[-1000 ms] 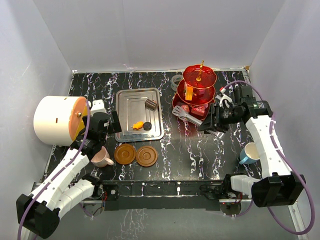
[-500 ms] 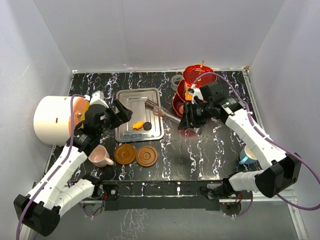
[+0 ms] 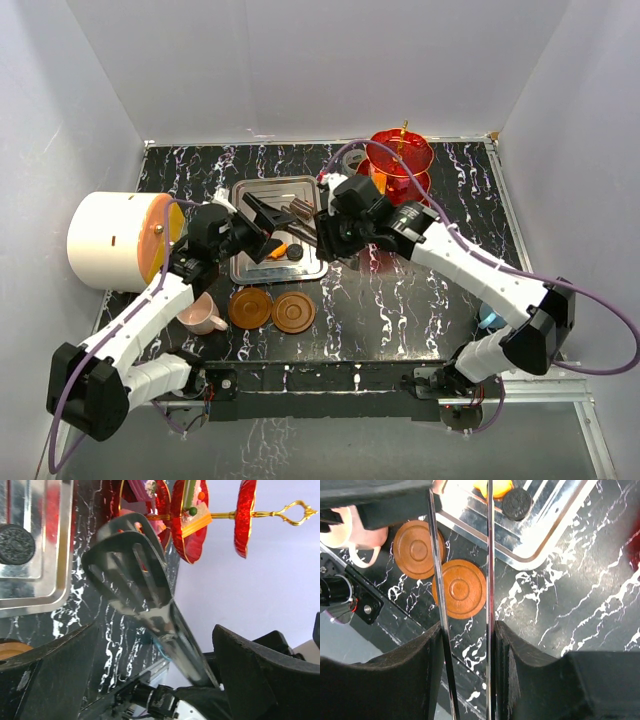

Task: Serve the afternoon tea
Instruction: Adjust the clamp.

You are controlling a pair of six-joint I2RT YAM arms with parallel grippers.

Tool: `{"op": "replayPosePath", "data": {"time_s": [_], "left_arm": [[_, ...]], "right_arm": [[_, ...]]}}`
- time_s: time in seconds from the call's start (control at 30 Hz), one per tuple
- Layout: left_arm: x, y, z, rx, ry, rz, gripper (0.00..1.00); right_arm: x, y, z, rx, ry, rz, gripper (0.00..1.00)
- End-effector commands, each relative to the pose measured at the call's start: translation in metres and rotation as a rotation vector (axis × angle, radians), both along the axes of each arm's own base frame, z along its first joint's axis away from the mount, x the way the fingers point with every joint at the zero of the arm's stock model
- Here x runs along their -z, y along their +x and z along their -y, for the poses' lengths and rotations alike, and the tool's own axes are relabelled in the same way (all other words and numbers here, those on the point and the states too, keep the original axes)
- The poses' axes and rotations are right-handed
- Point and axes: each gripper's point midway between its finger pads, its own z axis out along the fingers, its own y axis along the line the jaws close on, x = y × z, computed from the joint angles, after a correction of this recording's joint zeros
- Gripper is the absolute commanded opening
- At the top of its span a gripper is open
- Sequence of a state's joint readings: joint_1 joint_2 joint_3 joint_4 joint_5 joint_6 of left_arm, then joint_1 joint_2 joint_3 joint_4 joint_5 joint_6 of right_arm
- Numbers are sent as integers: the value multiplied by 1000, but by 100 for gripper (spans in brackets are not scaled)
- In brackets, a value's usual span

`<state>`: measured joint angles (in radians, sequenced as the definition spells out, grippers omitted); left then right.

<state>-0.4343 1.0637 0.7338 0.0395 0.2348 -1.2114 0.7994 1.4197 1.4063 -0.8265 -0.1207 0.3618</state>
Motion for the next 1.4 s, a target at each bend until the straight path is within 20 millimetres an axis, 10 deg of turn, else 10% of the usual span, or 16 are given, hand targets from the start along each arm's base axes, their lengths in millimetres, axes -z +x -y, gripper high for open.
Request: {"op": "replayPosePath", "data": {"time_s": [0.0, 0.5, 0.97, 1.37], "left_arm": [[-25, 4, 14, 7, -162, 2, 91], [-5, 0, 3, -61, -138, -64, 18], [-33, -3, 2, -17, -140, 94, 14], [-38, 0, 4, -6, -145, 127, 16]], "right_arm": [[-36, 19, -33, -7, 46, 190, 38], [-21, 12, -62, -13, 60, 228, 41], [-20, 5, -62, -31, 356, -39, 59], [-7, 3, -72, -124, 263, -66, 62]]}}
